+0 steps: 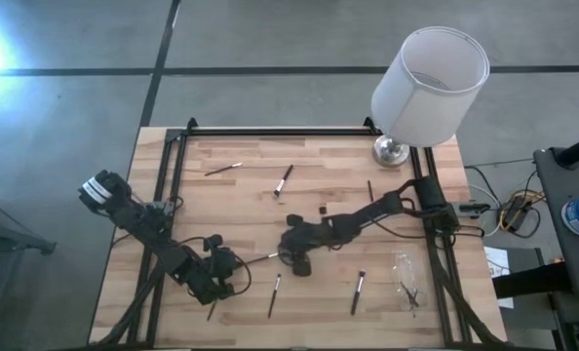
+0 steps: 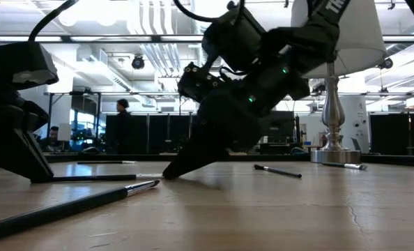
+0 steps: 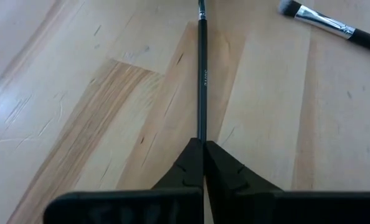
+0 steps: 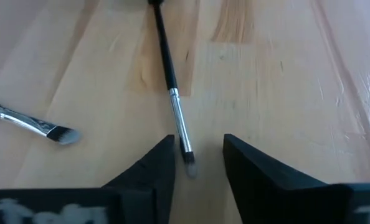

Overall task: Put items in baskets/containers
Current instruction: Put the eyeshadow brush into the transparent organizer

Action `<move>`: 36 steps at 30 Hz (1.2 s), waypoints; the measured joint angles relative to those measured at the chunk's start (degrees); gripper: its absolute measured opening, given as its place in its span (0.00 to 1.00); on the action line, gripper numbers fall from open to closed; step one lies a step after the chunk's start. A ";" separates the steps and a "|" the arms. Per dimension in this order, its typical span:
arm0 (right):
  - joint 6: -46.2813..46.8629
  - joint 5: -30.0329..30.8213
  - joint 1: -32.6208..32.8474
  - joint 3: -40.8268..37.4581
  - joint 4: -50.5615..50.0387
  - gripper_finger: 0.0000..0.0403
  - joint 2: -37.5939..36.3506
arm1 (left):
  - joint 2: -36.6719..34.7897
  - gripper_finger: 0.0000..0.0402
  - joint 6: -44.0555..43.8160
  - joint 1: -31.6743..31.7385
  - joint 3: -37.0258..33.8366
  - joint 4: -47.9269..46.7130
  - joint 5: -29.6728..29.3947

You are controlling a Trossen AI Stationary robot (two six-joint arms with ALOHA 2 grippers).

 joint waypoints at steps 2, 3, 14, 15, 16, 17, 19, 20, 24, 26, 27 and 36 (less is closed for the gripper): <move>-0.08 -0.02 -0.02 0.88 -2.14 0.26 0.02 | 0.00 0.00 -0.02 -0.04 -0.08 0.05 -0.07; -0.24 -0.02 -0.02 1.17 -2.91 0.24 0.02 | 0.00 0.00 -0.07 -0.06 -0.08 0.03 -0.19; -2.23 -2.70 0.00 1.37 -4.77 0.03 -0.64 | -3.78 0.04 1.75 -0.02 0.63 0.51 0.13; -2.27 -2.81 0.00 1.64 -5.60 0.03 -0.84 | -4.78 0.04 2.31 0.02 0.76 0.44 0.16; -2.32 -2.80 0.05 1.99 -6.55 0.02 -1.02 | -5.83 0.05 2.89 0.07 0.84 0.26 0.48; -2.49 -2.79 0.16 2.36 -7.59 0.02 -1.24 | -6.86 0.06 3.43 0.11 0.85 -0.02 0.99; -3.31 -2.73 0.37 3.28 -10.03 0.02 -1.85 | -8.98 0.09 4.11 0.26 0.87 -0.57 2.87; -3.63 -2.59 0.48 3.91 -11.27 0.02 -1.94 | -10.09 0.10 4.15 0.41 0.99 -0.74 3.29; -4.79 -1.46 1.30 7.00 -15.66 0.02 -2.26 | -12.67 0.17 4.44 1.82 1.77 -2.75 2.62; -4.89 -0.91 1.77 8.73 -16.88 0.02 -2.37 | -13.09 0.20 5.11 2.36 2.28 -3.00 2.52; -5.07 -0.02 2.00 9.41 -17.88 0.02 -2.45 | -13.18 0.21 5.46 2.71 2.70 -2.71 2.58; -4.14 1.20 2.99 12.37 -22.27 0.02 -2.67 | -12.04 0.26 7.40 5.58 3.47 -1.74 4.72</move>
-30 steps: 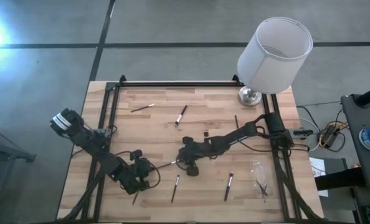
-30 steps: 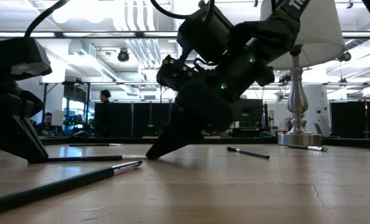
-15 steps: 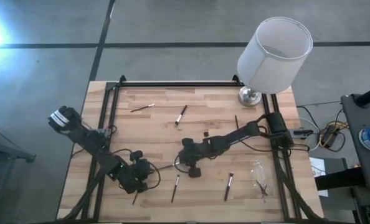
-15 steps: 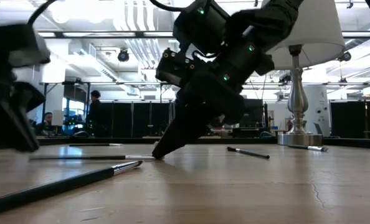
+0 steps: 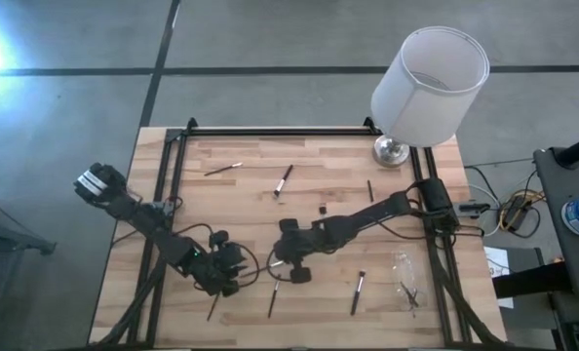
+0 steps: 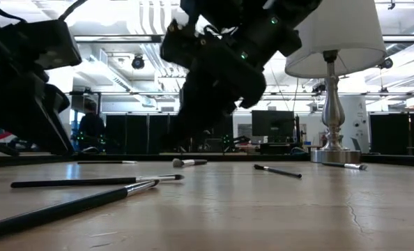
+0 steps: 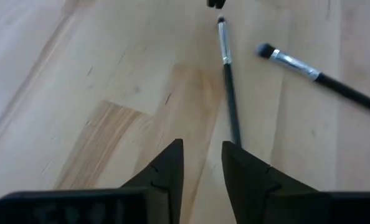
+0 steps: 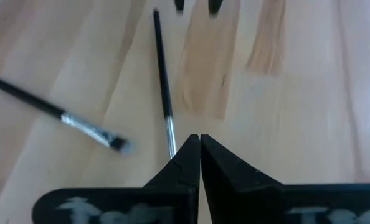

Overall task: Put items in baskets/containers
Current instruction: Put the eyeshadow brush into the transparent organizer

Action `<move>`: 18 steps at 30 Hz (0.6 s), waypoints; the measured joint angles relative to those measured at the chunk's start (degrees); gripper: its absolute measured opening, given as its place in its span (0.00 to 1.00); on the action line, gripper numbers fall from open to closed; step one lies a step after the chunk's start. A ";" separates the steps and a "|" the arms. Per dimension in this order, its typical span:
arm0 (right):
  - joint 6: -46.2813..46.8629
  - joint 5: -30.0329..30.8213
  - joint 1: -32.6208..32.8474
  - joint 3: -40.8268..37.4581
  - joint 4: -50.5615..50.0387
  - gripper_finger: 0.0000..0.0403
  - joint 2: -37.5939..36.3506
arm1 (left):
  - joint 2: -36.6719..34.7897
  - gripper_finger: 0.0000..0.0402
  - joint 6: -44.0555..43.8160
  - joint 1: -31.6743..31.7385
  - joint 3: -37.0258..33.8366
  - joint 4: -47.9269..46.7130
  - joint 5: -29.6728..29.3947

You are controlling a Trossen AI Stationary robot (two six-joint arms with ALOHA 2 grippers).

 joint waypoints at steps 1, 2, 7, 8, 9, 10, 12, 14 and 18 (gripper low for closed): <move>0.96 -0.09 0.03 -0.22 -0.73 0.02 0.00 | 0.00 0.26 0.08 0.02 -0.03 -0.15 -0.02; 1.95 -0.12 0.14 -0.52 -1.29 0.02 0.00 | 0.00 0.26 0.09 0.02 -0.03 -0.06 -0.06; 4.86 -1.48 0.91 -1.28 -2.64 0.08 0.00 | 0.04 0.26 0.08 0.02 -0.03 0.06 -0.11; 5.10 -1.58 1.06 -1.41 -2.74 0.10 0.03 | 0.07 0.26 0.08 0.02 -0.03 0.06 -0.11; 5.30 -1.71 1.16 -1.48 -2.84 0.13 0.12 | 0.07 0.26 0.09 0.02 -0.03 0.07 -0.14; 5.62 -1.80 1.25 -1.55 -2.92 0.15 0.20 | 0.07 0.26 0.08 0.02 -0.03 0.08 -0.20; 6.49 -2.26 1.25 -1.66 -2.97 0.20 0.22 | 0.07 0.26 0.08 0.02 -0.03 0.06 -0.22; 7.13 -2.98 1.25 -1.68 -2.90 0.24 0.22 | 0.07 0.26 0.08 0.02 -0.03 0.05 -0.24; 7.11 -3.97 1.49 -1.84 -3.38 0.28 0.22 | 0.07 0.26 0.08 0.02 -0.03 0.06 -0.26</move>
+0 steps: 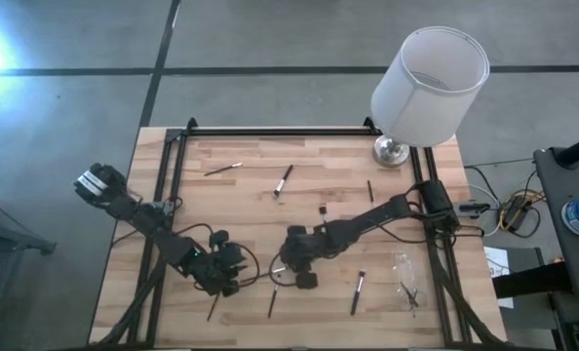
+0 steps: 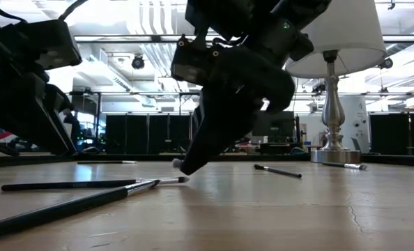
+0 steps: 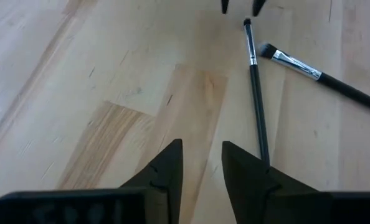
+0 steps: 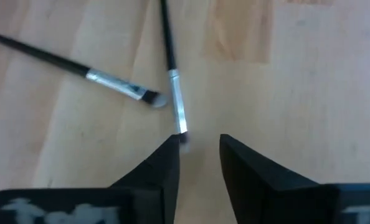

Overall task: Put items in baskets/containers
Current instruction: Put the eyeshadow brush into the transparent organizer

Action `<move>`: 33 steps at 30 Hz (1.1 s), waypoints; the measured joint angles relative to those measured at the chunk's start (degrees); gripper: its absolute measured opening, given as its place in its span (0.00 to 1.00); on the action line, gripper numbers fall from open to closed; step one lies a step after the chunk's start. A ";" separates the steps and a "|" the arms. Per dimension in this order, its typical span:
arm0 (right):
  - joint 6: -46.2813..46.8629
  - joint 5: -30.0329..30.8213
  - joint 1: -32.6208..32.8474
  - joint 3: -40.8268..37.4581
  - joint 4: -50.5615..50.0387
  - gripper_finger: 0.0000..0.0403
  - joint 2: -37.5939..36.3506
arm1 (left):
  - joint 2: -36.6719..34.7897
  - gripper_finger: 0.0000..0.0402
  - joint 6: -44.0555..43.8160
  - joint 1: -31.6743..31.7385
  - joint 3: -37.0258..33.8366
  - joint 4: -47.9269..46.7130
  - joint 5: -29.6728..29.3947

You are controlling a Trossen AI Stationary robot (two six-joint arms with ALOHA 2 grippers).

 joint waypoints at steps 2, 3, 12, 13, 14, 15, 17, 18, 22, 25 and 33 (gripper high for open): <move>0.25 -0.65 0.11 -0.37 0.01 0.27 0.00 | 0.00 0.26 0.00 0.00 0.00 0.00 0.00; 0.48 -0.69 0.27 -0.62 -0.01 0.27 0.00 | 0.00 0.26 0.00 0.00 0.00 0.00 -0.02; 0.88 0.87 0.73 -1.07 1.36 0.20 0.00 | 0.00 0.26 -0.02 0.00 0.00 0.02 -0.26; 0.87 1.39 0.71 -1.07 1.39 0.20 0.00 | 0.00 0.26 -0.02 0.00 0.00 0.02 -0.27; 0.87 1.45 0.68 -1.07 1.49 0.20 0.01 | 0.00 0.26 -0.02 0.00 0.00 0.02 -0.26; 0.87 1.49 0.68 -1.07 1.78 0.20 0.24 | 0.00 0.26 -0.02 0.00 0.00 0.03 -0.26; 0.83 1.44 0.70 -1.07 2.15 0.20 0.72 | 0.00 0.26 -0.02 0.00 0.00 0.04 -0.26; 0.82 1.47 0.74 -1.07 2.48 0.20 1.04 | 0.00 0.26 -0.02 0.00 0.00 0.02 -0.24; -0.07 1.03 0.69 -1.00 2.78 0.18 1.71 | 0.00 0.26 -0.02 0.00 0.00 0.04 -0.22; -0.50 1.02 0.70 -1.00 2.84 0.14 1.79 | 0.00 0.26 -0.02 0.00 0.00 0.04 -0.21; -2.40 0.13 0.70 -0.69 2.46 0.02 1.90 | 0.00 0.26 0.73 0.49 0.00 1.63 4.32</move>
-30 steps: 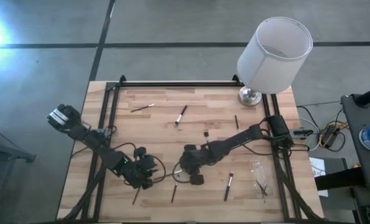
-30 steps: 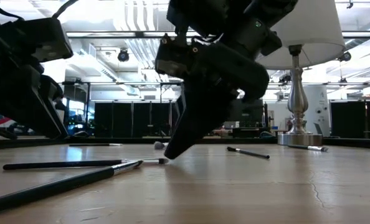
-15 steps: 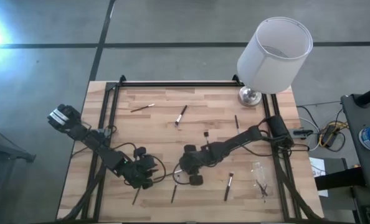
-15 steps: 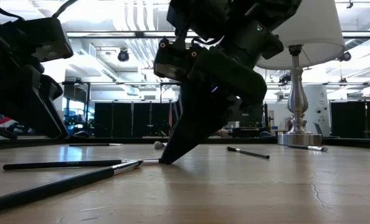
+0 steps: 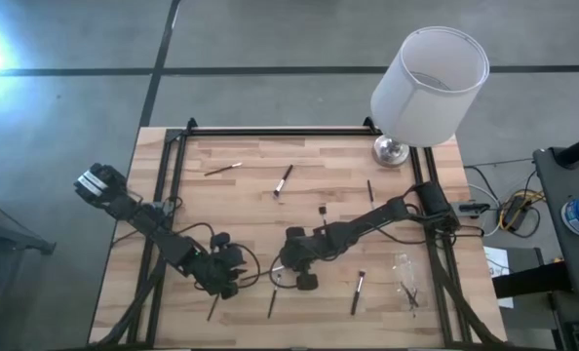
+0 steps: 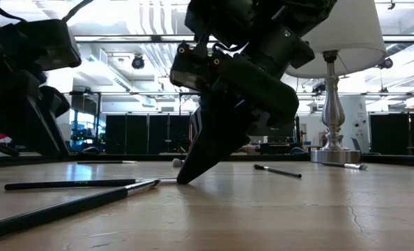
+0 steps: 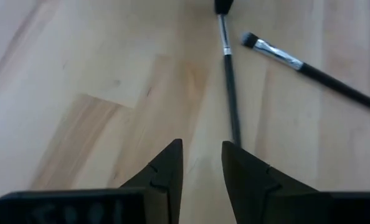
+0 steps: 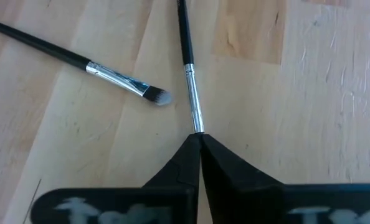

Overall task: Put items in baskets/containers
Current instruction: Put the eyeshadow brush into the transparent organizer

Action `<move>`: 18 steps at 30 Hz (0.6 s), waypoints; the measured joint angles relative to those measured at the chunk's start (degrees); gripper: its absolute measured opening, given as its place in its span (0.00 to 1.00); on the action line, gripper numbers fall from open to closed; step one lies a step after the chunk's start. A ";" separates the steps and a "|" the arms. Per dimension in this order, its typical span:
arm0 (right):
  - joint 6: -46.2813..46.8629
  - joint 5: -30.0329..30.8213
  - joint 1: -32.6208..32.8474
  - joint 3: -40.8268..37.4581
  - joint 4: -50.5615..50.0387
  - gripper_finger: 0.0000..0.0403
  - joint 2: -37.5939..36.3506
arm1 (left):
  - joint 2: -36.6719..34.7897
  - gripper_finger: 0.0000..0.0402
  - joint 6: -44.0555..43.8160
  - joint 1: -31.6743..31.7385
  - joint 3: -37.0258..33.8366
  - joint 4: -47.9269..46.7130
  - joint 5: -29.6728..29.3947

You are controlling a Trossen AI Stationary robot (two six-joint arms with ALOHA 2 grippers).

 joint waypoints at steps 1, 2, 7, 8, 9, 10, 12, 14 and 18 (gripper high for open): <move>-0.10 -0.02 0.04 0.26 -0.30 0.02 0.00 | 0.00 0.26 0.14 0.02 0.00 0.43 -0.01; -0.38 0.00 0.08 0.54 -0.49 0.02 -0.02 | 0.00 0.26 0.22 0.03 0.00 1.03 -0.35; -2.18 1.77 1.04 2.34 -2.54 0.02 -0.18 | -0.02 0.26 0.77 0.15 0.00 2.77 -3.11; -2.34 2.31 1.15 2.81 -2.91 0.02 -0.25 | 0.00 0.26 0.78 0.30 0.00 2.72 -3.27; -2.44 2.46 1.21 3.35 -3.21 0.02 -0.29 | -0.01 0.26 0.76 0.45 0.00 2.74 -3.38; -2.59 2.78 1.26 3.80 -3.32 0.02 -0.34 | -0.02 0.26 0.75 0.62 0.00 2.78 -3.41; -2.62 4.22 1.38 4.53 -3.53 0.02 -0.40 | -0.02 0.26 0.52 0.90 0.00 2.91 -2.88; -2.87 4.68 1.36 5.14 -3.86 0.02 -0.39 | 0.00 0.26 0.50 1.02 0.00 3.57 -2.31; -3.12 5.68 1.51 6.61 -5.02 0.02 -0.45 | -0.02 0.26 1.09 0.99 0.00 6.34 -0.74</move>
